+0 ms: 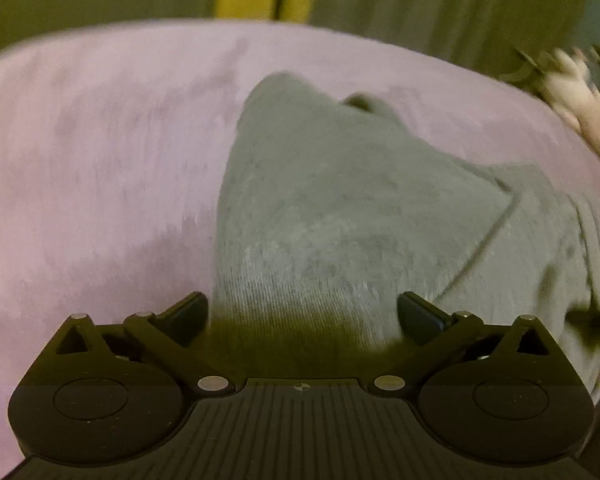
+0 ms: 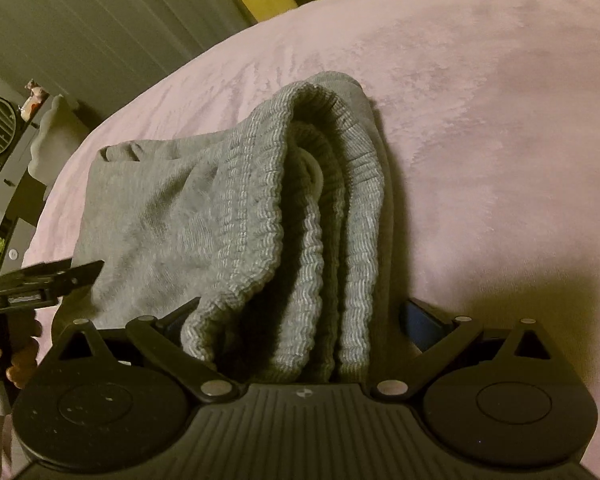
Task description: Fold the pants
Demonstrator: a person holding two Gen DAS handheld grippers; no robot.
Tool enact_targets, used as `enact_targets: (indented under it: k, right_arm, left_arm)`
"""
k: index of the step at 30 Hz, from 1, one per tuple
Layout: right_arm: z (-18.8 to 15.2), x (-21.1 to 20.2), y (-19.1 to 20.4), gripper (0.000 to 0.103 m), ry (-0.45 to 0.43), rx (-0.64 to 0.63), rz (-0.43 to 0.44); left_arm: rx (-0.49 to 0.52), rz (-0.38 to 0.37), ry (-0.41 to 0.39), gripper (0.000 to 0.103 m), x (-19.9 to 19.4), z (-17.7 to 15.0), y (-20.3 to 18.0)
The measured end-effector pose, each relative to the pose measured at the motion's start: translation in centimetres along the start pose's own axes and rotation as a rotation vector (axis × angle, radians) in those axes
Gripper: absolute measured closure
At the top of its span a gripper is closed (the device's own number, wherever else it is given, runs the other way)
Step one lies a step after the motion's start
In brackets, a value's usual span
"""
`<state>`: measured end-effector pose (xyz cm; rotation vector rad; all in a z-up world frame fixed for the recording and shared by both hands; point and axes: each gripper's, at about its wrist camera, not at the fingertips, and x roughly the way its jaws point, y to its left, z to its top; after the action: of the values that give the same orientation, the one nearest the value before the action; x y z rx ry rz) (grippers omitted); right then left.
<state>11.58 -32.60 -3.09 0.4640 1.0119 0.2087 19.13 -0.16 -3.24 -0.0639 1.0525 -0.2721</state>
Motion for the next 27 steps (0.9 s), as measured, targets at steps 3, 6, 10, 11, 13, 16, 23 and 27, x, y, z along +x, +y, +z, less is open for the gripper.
enact_targets:
  k: [3, 6, 10, 11, 13, 16, 23, 27]
  right_arm:
    - [-0.7, -0.1, 0.4, 0.002, -0.027, -0.032, -0.017]
    - [-1.0, -0.1, 0.9, 0.002, -0.038, -0.059, -0.031]
    - [-0.8, 0.1, 0.7, 0.002, -0.032, -0.039, -0.024]
    - [-0.7, 0.1, 0.8, 0.002, -0.028, -0.037, -0.026]
    - [-0.6, 0.0, 0.7, 0.002, -0.023, -0.038, -0.029]
    - [-0.7, 0.0, 1.0, 0.003, -0.033, -0.041, -0.028]
    - [-0.3, -0.1, 1.2, 0.02, -0.038, -0.05, 0.026]
    - [0.9, 1.0, 0.4, 0.002, -0.01, 0.043, 0.107]
  left_arm:
    - [0.029, 0.056, -0.014, 0.0, 0.5, 0.4, -1.2]
    - [0.086, 0.097, -0.033, 0.0, 0.4, 0.1, -2.5]
    - [0.038, 0.044, -0.012, 0.0, 0.7, 0.5, -1.2]
    - [0.043, 0.039, -0.014, 0.0, 0.8, 0.5, -1.1]
    - [0.052, 0.048, -0.024, 0.0, 0.6, 0.3, -1.4]
    - [0.077, 0.037, -0.029, 0.006, 0.3, 0.0, -1.9]
    - [0.117, -0.009, -0.037, 0.016, 0.0, 0.3, -2.2]
    - [0.013, -0.049, -0.007, 0.0, 1.6, 1.2, -0.8]
